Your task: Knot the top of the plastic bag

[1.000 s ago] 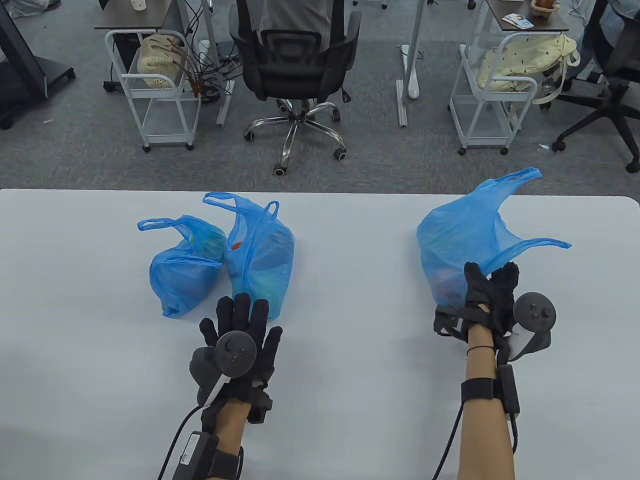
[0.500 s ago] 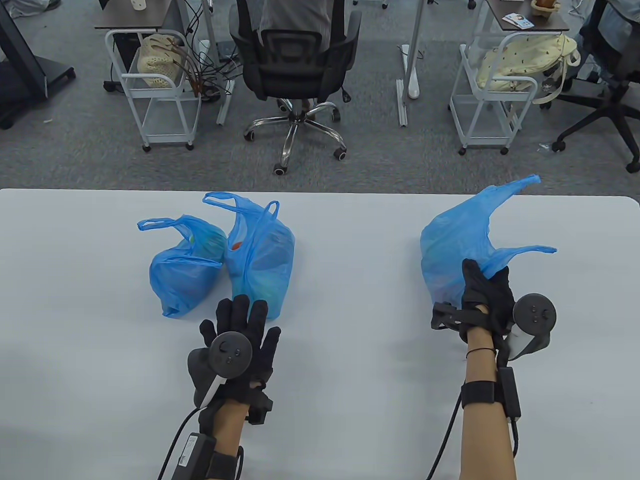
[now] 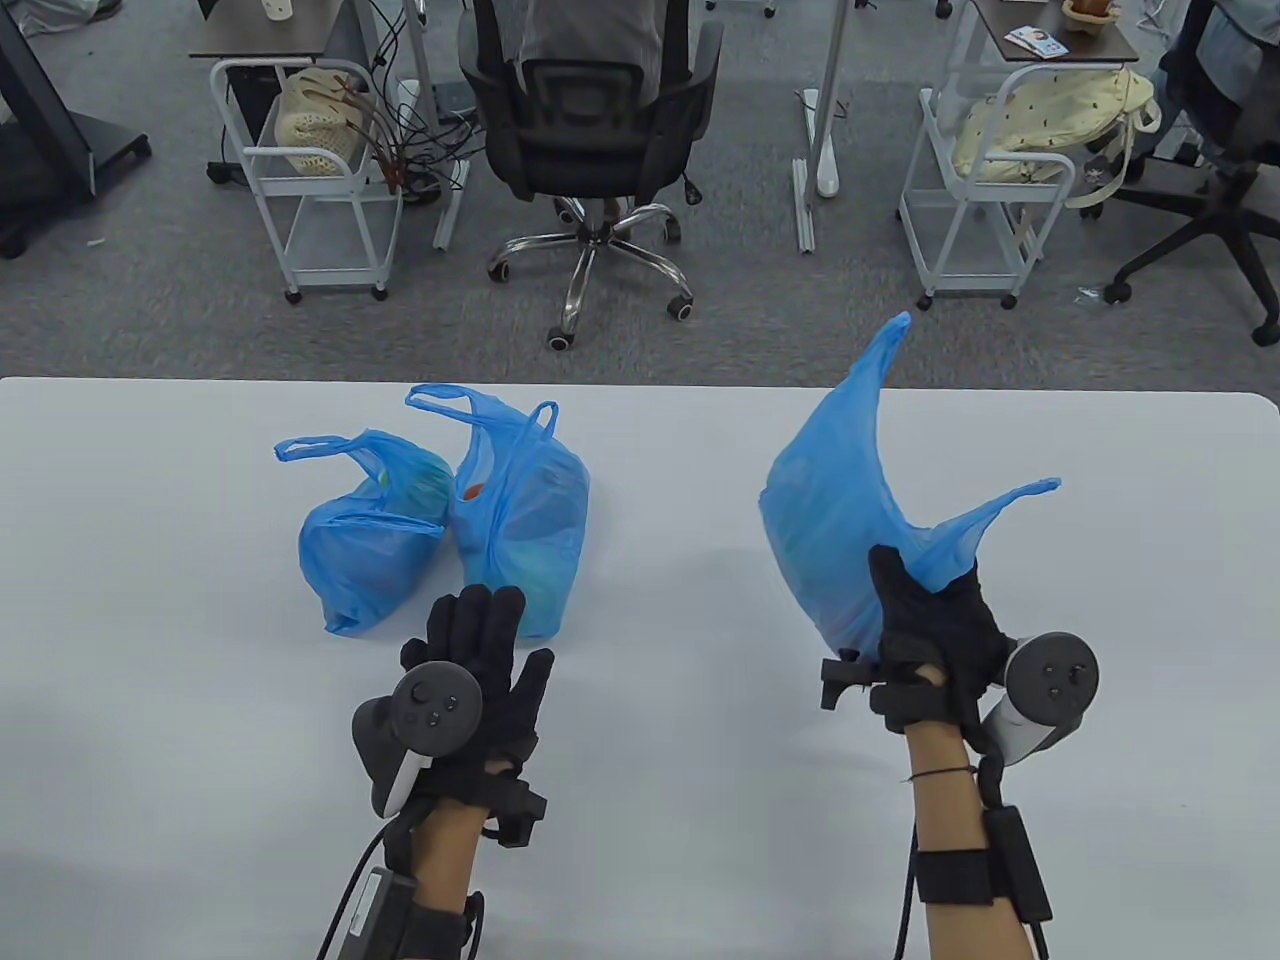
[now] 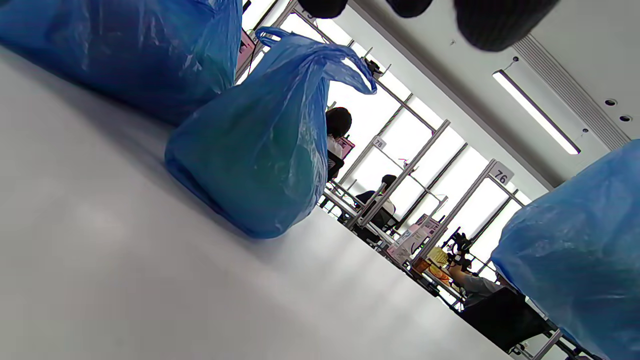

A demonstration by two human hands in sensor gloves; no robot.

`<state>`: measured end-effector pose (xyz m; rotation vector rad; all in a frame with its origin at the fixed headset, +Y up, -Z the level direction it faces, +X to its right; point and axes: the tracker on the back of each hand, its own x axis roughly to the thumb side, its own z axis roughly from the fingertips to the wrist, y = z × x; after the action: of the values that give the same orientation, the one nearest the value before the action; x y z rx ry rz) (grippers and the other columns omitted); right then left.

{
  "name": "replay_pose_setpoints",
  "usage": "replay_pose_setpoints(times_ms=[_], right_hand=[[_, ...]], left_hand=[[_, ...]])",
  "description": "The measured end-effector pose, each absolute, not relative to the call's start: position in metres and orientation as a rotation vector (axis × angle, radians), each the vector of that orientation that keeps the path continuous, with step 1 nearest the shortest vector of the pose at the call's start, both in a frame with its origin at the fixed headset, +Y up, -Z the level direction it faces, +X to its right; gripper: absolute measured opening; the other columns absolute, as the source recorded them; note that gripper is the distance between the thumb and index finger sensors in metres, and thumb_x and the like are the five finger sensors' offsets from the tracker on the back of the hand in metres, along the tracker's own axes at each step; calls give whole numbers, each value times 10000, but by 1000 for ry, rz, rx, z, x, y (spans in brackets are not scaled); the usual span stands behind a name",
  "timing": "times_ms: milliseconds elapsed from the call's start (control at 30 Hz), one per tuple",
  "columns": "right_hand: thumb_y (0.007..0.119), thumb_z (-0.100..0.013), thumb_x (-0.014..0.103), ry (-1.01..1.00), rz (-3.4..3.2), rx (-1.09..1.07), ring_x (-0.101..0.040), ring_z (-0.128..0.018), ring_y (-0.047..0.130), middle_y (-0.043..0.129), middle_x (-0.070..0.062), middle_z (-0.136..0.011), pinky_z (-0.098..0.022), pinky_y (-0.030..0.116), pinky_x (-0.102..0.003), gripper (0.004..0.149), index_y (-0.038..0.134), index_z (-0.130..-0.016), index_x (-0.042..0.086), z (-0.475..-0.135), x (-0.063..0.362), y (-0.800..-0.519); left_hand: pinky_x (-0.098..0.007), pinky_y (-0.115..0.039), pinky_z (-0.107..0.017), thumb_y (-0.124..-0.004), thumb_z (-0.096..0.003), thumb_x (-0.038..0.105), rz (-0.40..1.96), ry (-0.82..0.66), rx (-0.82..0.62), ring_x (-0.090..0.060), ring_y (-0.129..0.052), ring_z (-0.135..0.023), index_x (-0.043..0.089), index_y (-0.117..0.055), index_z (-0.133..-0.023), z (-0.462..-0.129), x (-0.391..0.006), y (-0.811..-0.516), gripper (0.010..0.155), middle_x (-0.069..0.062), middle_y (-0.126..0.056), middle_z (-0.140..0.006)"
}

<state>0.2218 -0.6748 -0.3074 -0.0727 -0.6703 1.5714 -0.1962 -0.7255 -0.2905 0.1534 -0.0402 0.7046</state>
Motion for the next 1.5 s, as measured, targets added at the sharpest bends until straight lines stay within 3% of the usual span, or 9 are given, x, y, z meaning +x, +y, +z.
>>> replay_pose_setpoints(times_ms=[267,567,833,933,1000,1100,1233,1333,1500], right_hand=[[968,-412,255,-444,1550,97,-311,-642,1056,1001,-48,-670,-495,804,-583,248,826,-611,216,-291,147,-707],[980,-397,265,-277,1713,393,-286,-633,1071,1017,-25,-659,-501,810,-570,247,841,-600,237,-294,127,-715],[990,-384,254,-72,1813,539,-300,-629,1069,1024,-28,-650,-505,792,-588,258,851,-600,235,-296,109,-719],[992,-380,255,-85,1845,551,-306,-633,1066,1021,-32,-652,-506,789,-592,273,850,-612,234,-296,108,-717],[990,-383,261,-73,1843,540,-318,-645,1057,1012,-40,-670,-512,782,-597,292,846,-636,233,-296,111,-718],[983,-391,266,-61,1827,508,-350,-704,1014,978,-67,-735,-533,750,-623,360,830,-717,238,-297,118,-720],[976,-403,307,-65,1768,458,-365,-747,977,942,-69,-792,-550,721,-640,524,768,-880,250,-301,129,-721],[968,-416,371,-16,1688,435,-414,-799,910,886,-96,-856,-573,653,-682,678,665,-1000,204,-300,131,-722],[955,-429,402,-47,1611,427,-469,-842,817,812,-157,-905,-579,561,-733,700,654,-1013,159,-294,125,-712]], left_hand=[[-711,-214,-730,-621,-500,652,1081,-131,182,-353,-232,-1146,402,-217,-1107,-279,-217,-710,771,-15,-252,-1249],[-752,-104,-691,-760,-432,691,1321,-248,-82,-413,-151,-1145,316,-22,-1085,-287,-208,-720,1054,-70,-169,-1257],[-776,-165,-690,-826,-420,658,1341,-259,-151,-421,-256,-1149,225,-65,-1091,-288,-200,-724,1103,-54,-328,-1244],[-779,-290,-691,-845,-453,575,1302,-203,-78,-371,-574,-1094,247,-356,-1105,-286,-195,-721,878,24,-712,-1084],[-755,-413,-688,-839,-461,534,1268,-174,10,-318,-800,-964,299,-636,-1008,-285,-192,-719,629,95,-921,-863],[-710,-512,-701,-809,-485,502,1337,-206,0,-224,-930,-828,374,-772,-886,-284,-187,-719,422,154,-991,-669],[-705,-505,-718,-810,-493,486,1423,-257,-22,-241,-893,-880,422,-755,-871,-283,-183,-718,387,156,-956,-737],[-709,-498,-725,-817,-495,469,1466,-292,-77,-271,-848,-941,423,-719,-872,-283,-179,-718,392,94,-883,-925],[-701,-523,-729,-830,-491,454,1511,-347,-99,-256,-883,-944,409,-718,-853,-281,-173,-714,382,82,-893,-969]])
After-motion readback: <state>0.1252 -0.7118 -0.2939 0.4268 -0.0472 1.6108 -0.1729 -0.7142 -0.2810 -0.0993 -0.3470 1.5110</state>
